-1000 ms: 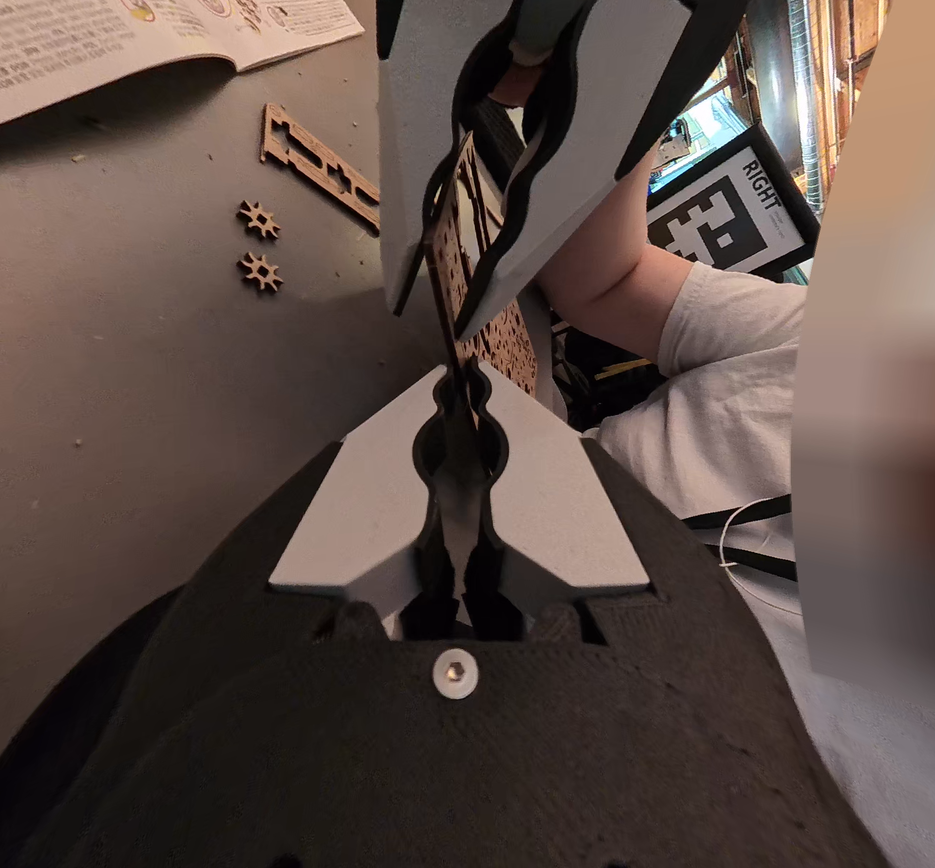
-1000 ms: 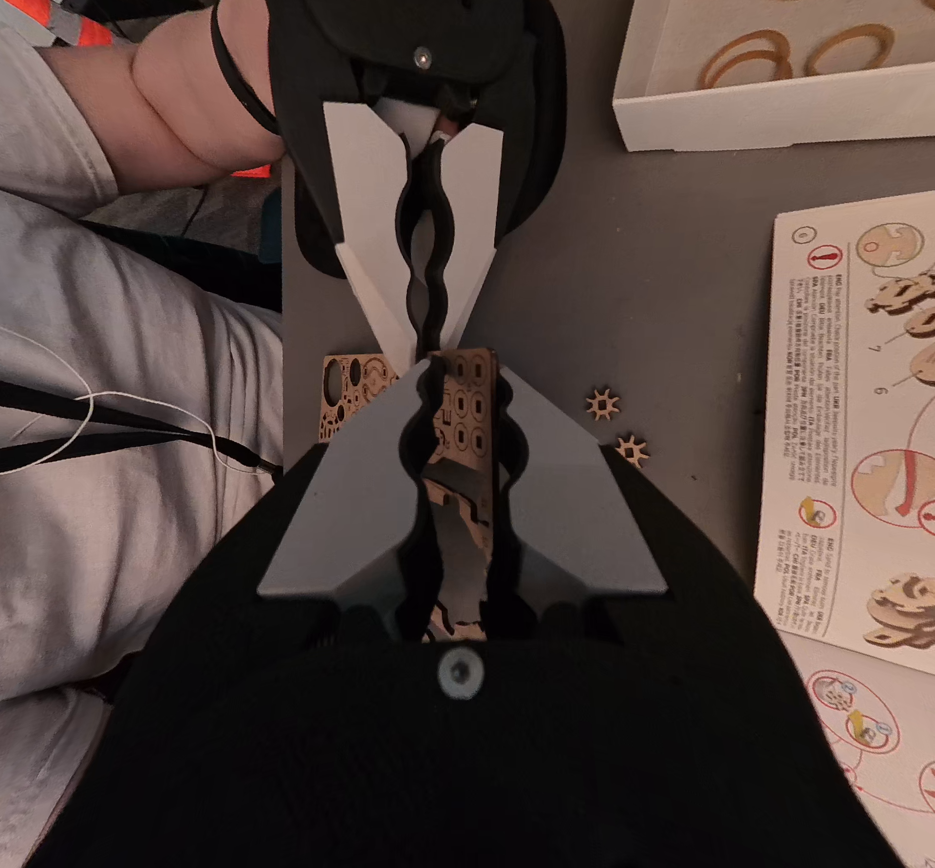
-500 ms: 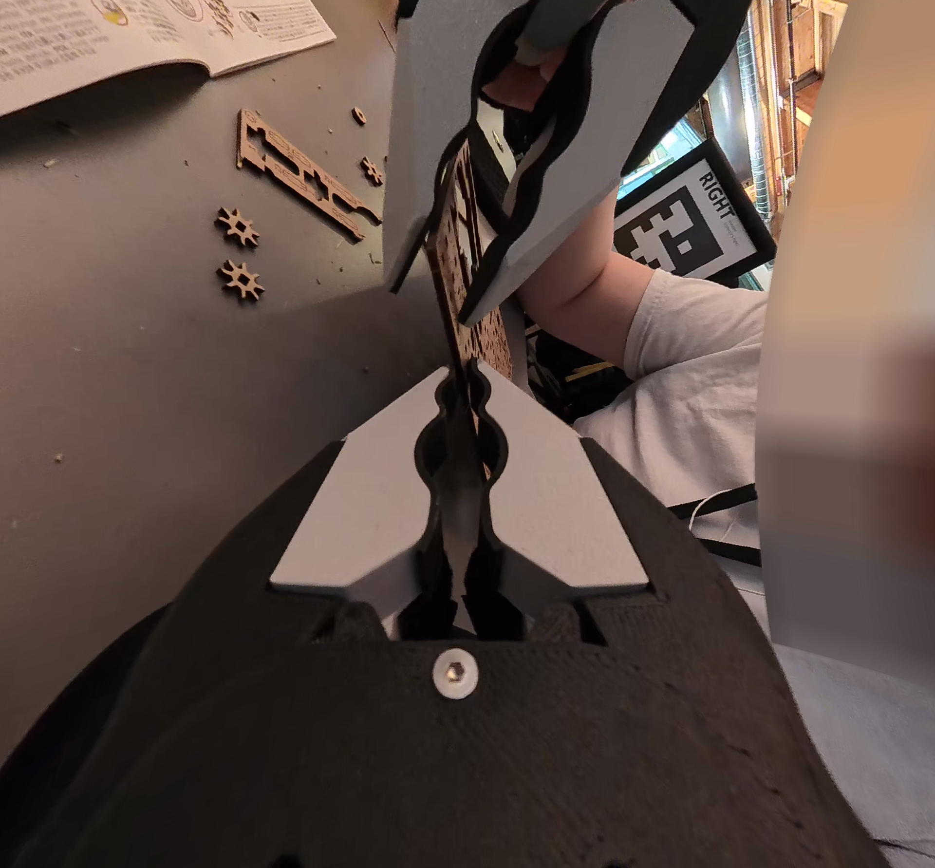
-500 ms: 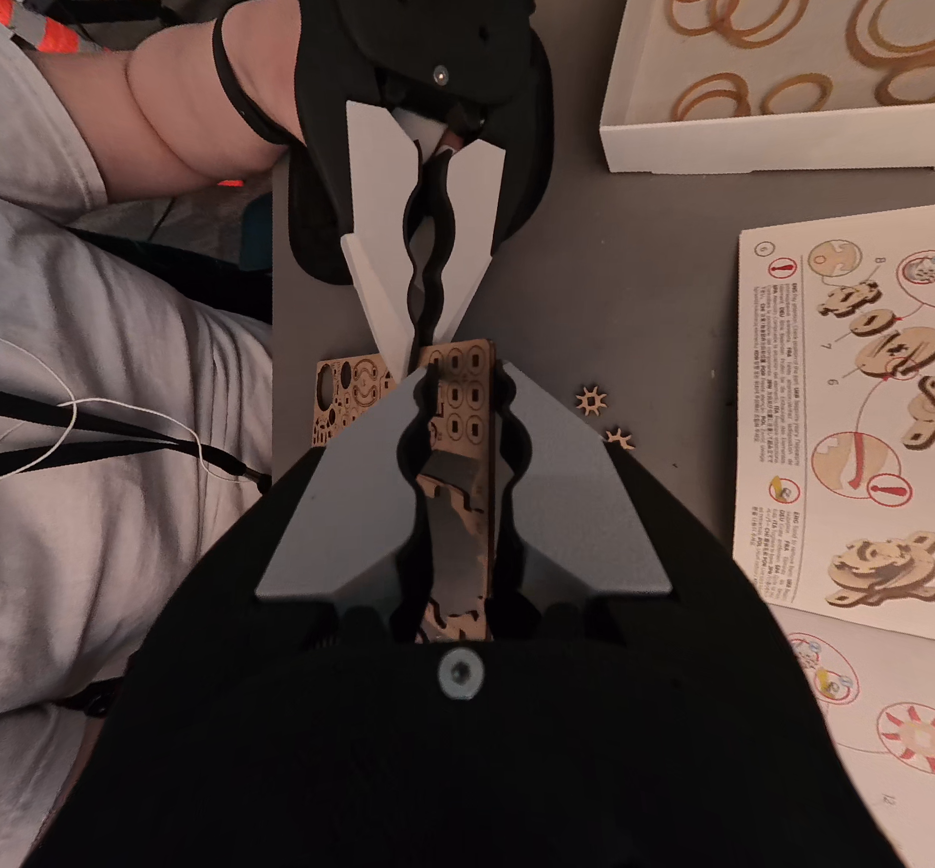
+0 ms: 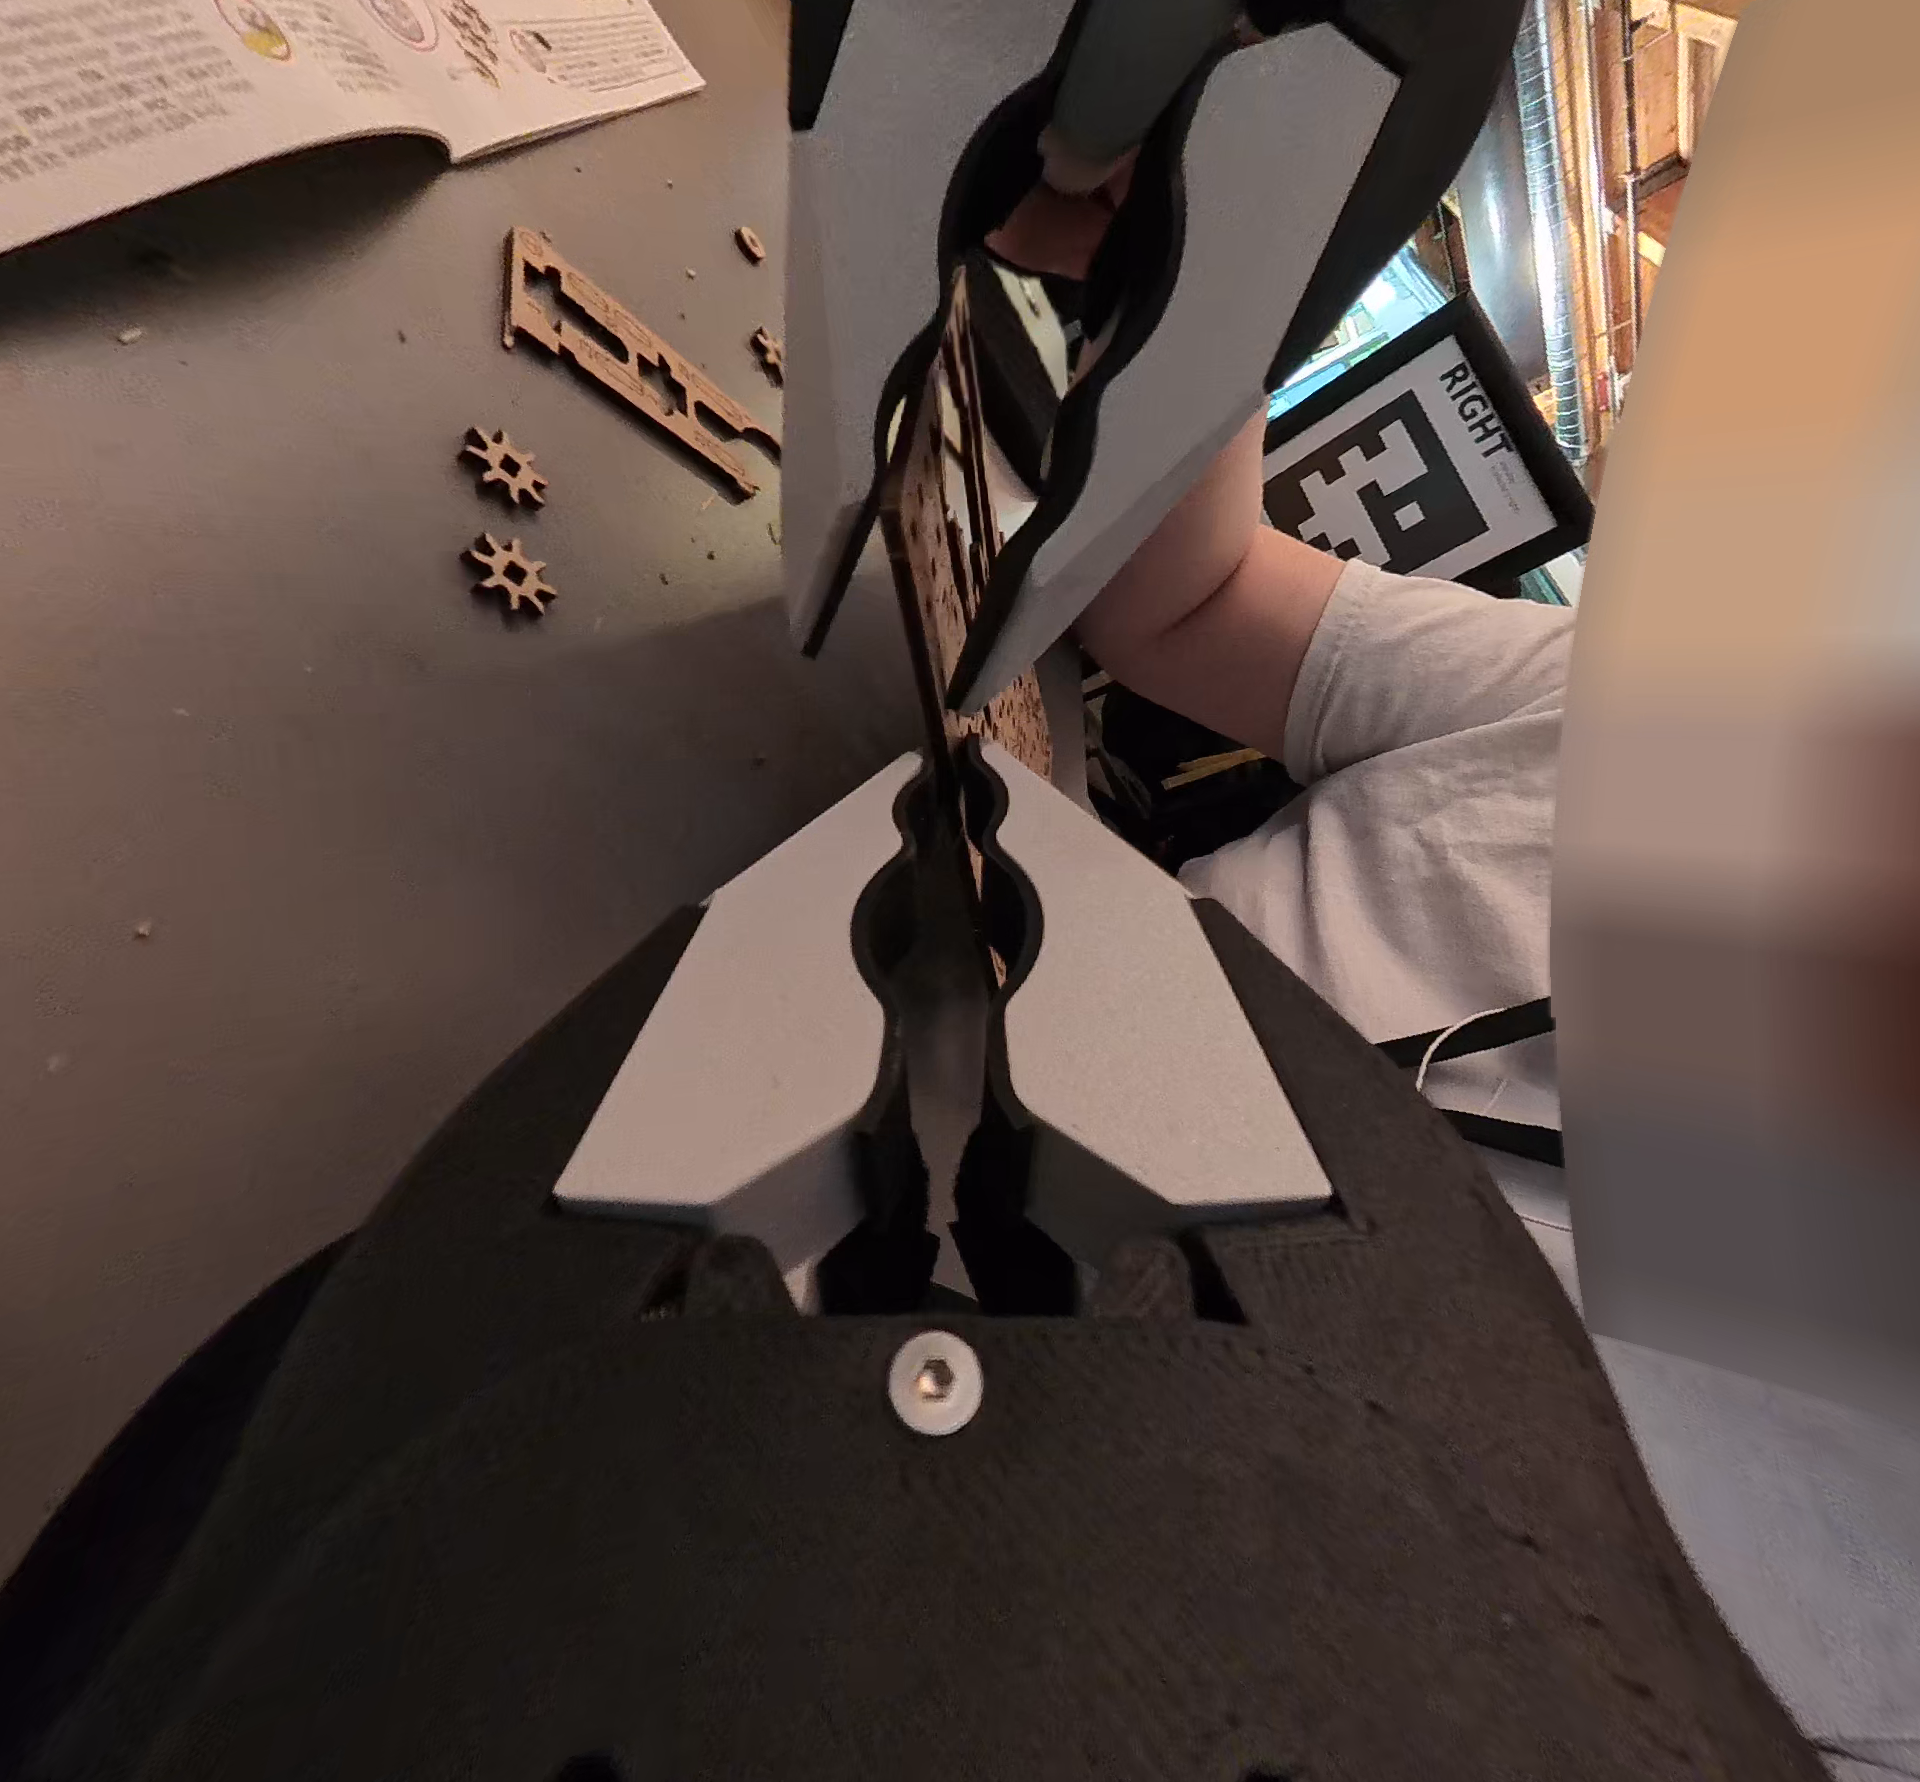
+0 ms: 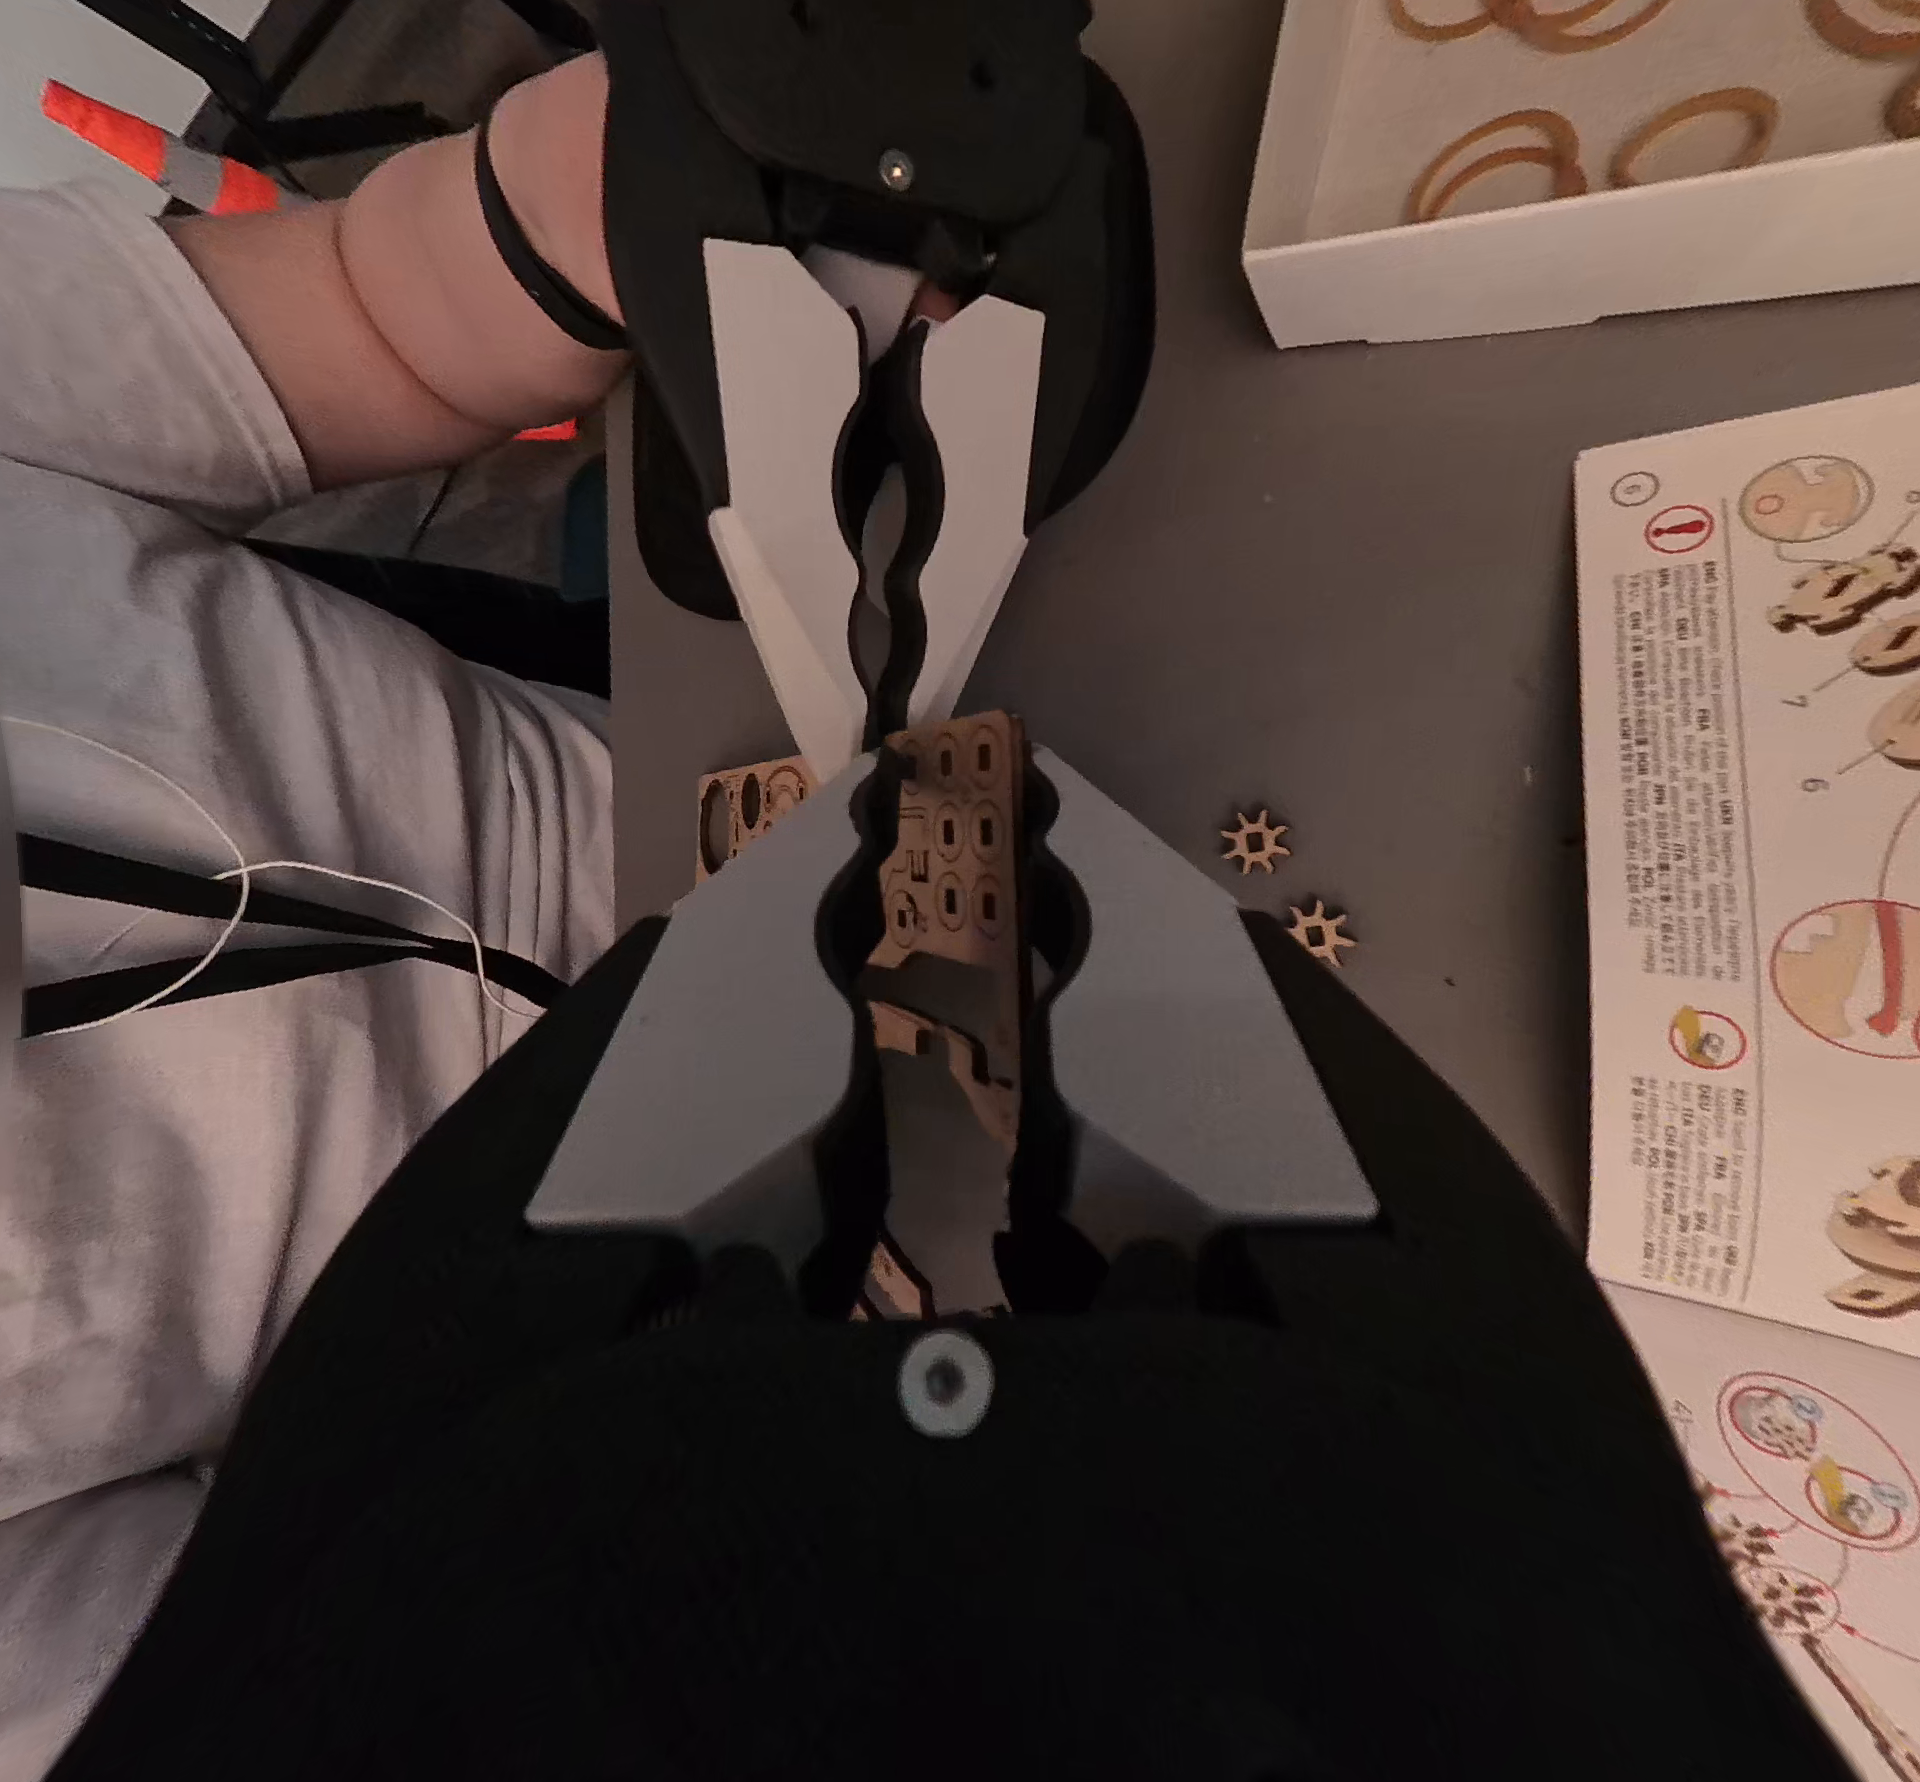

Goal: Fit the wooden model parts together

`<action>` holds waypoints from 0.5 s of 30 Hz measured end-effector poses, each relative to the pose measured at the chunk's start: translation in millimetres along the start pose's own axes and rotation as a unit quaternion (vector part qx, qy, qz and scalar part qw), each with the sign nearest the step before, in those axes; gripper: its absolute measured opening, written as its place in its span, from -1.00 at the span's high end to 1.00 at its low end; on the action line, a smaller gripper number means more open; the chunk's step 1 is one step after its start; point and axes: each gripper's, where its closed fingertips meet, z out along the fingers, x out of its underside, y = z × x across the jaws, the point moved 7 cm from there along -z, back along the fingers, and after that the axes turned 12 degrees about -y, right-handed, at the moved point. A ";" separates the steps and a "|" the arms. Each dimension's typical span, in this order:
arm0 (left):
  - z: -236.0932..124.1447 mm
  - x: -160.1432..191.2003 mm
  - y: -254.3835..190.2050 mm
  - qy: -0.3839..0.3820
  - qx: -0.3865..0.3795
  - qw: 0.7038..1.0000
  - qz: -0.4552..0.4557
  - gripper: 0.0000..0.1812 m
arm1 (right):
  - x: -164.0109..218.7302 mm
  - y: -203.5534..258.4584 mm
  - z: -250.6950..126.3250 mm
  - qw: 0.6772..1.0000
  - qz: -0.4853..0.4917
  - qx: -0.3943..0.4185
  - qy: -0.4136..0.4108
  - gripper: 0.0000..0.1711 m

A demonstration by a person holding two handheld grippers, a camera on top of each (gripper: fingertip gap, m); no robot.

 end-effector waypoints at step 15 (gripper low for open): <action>-0.5 1.1 -2.6 -0.005 0.003 1.000 0.008 1.00 | -1.4 -0.8 -0.6 1.000 -0.009 -0.024 -0.002 0.81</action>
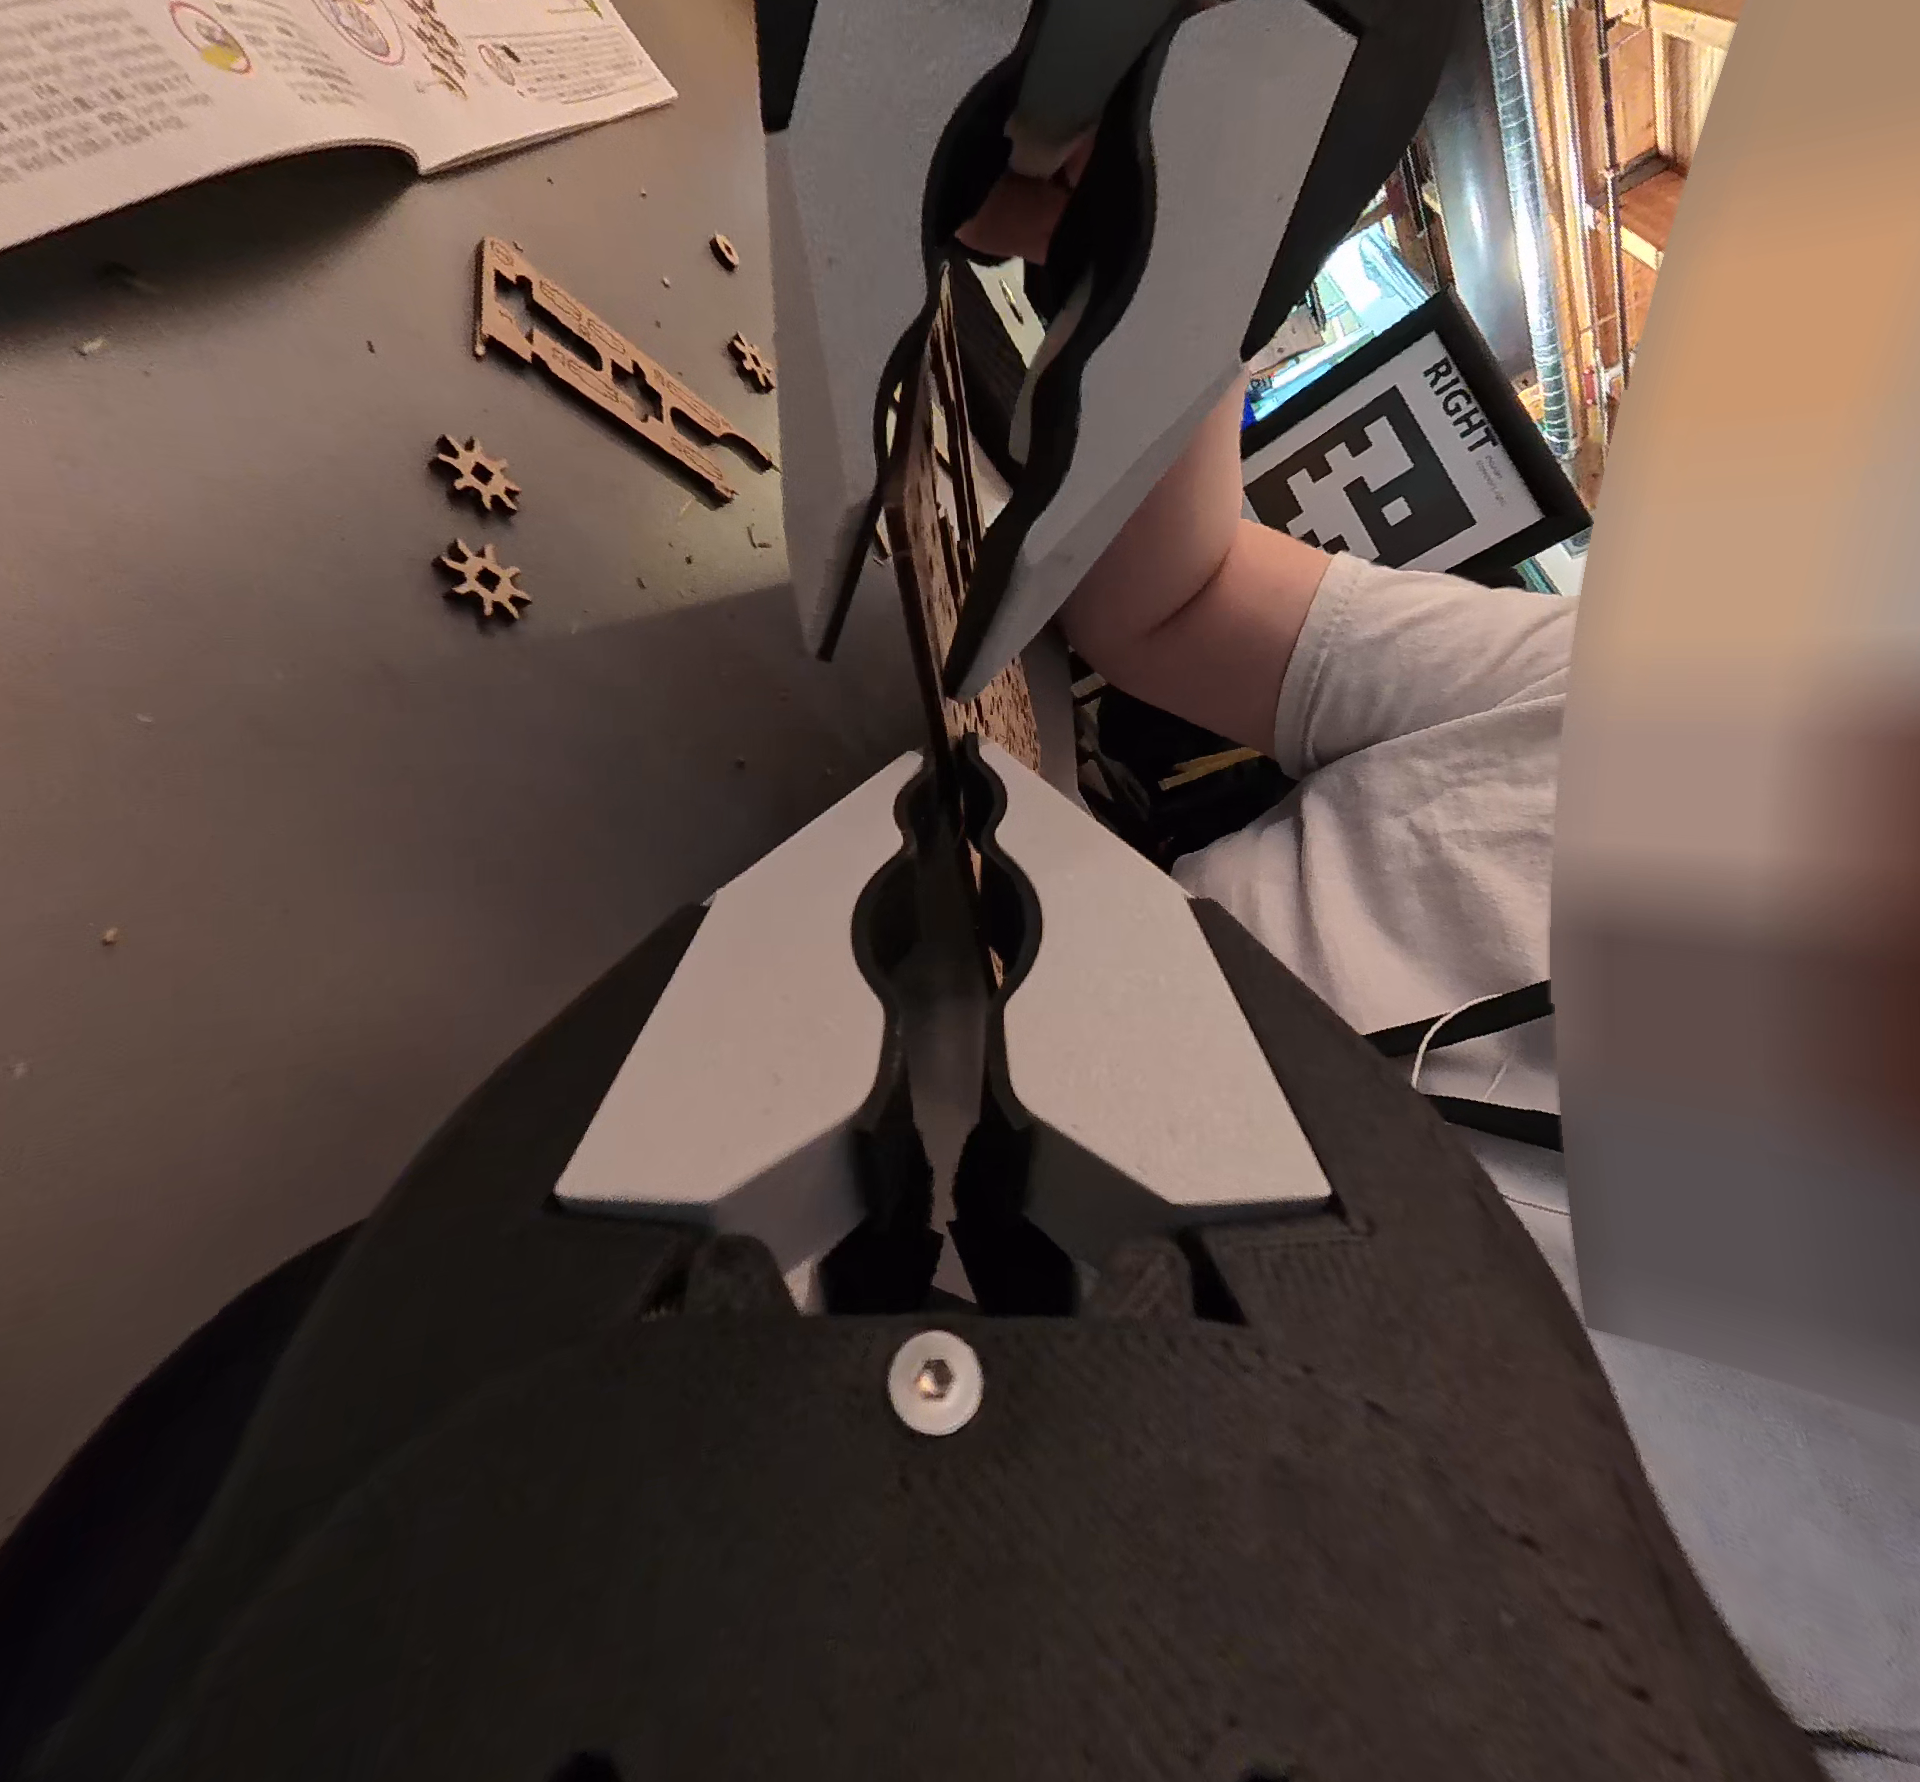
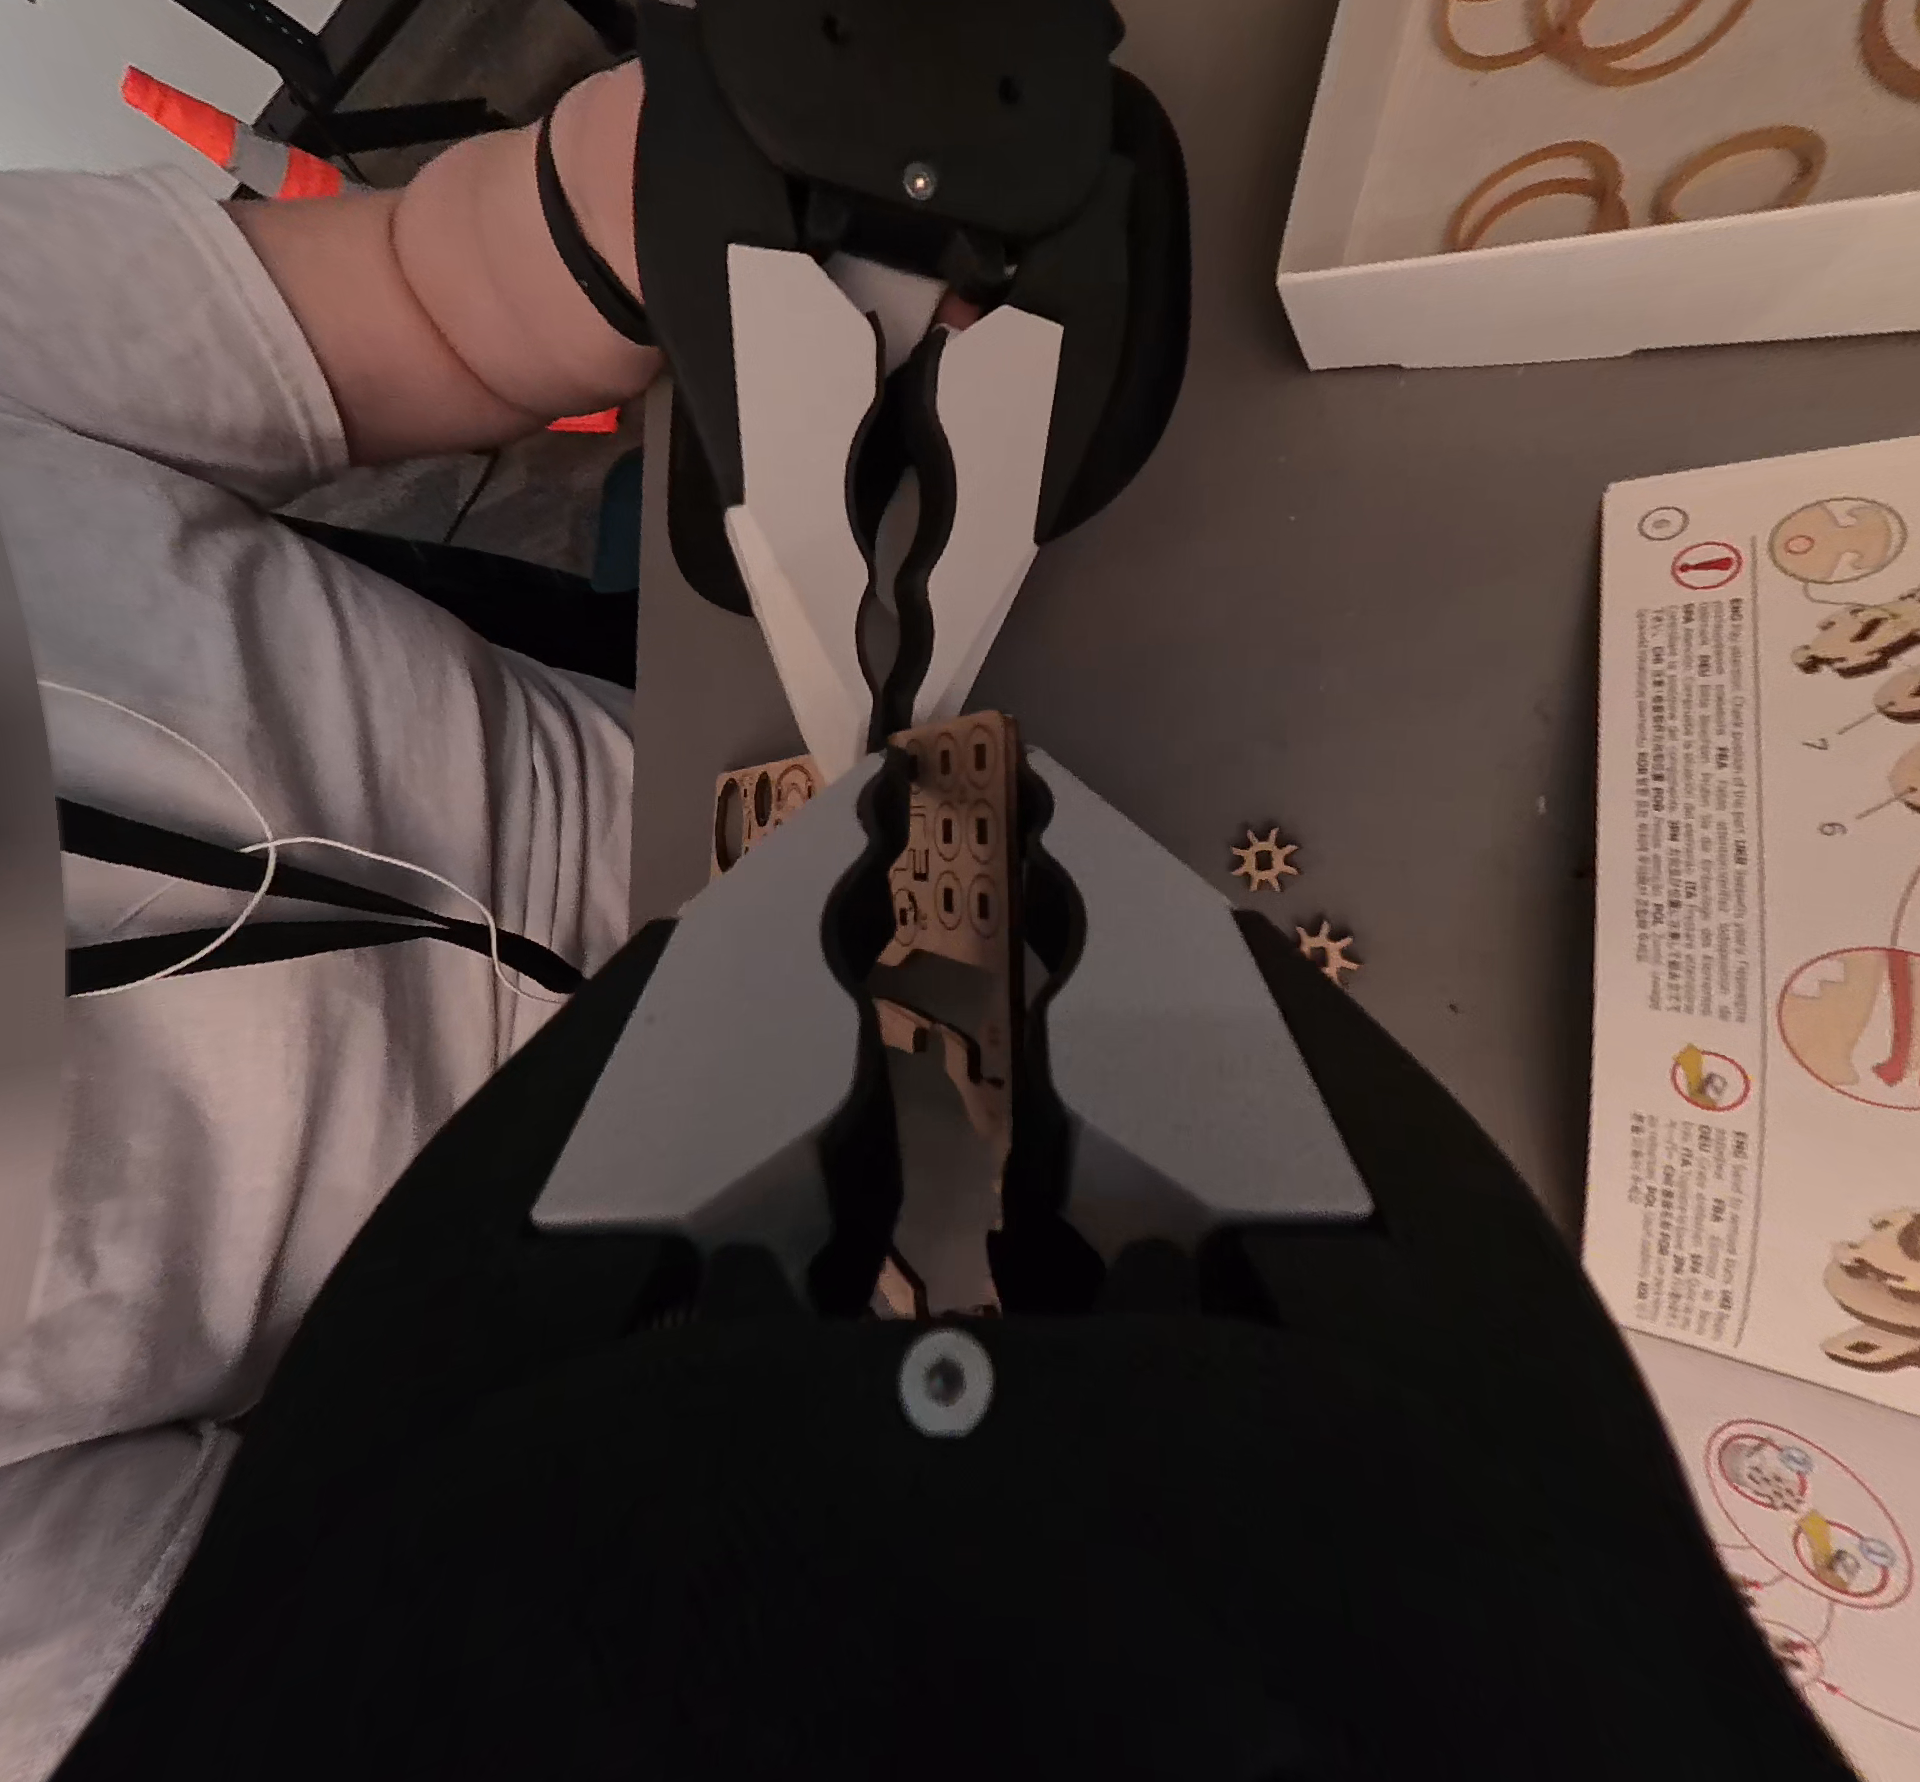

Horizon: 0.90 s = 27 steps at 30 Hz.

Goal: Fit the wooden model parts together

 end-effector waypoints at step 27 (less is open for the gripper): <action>2.5 1.4 -3.4 0.012 0.013 1.000 0.016 1.00 | 0.4 4.5 -4.3 0.999 -0.032 -0.015 0.008 0.80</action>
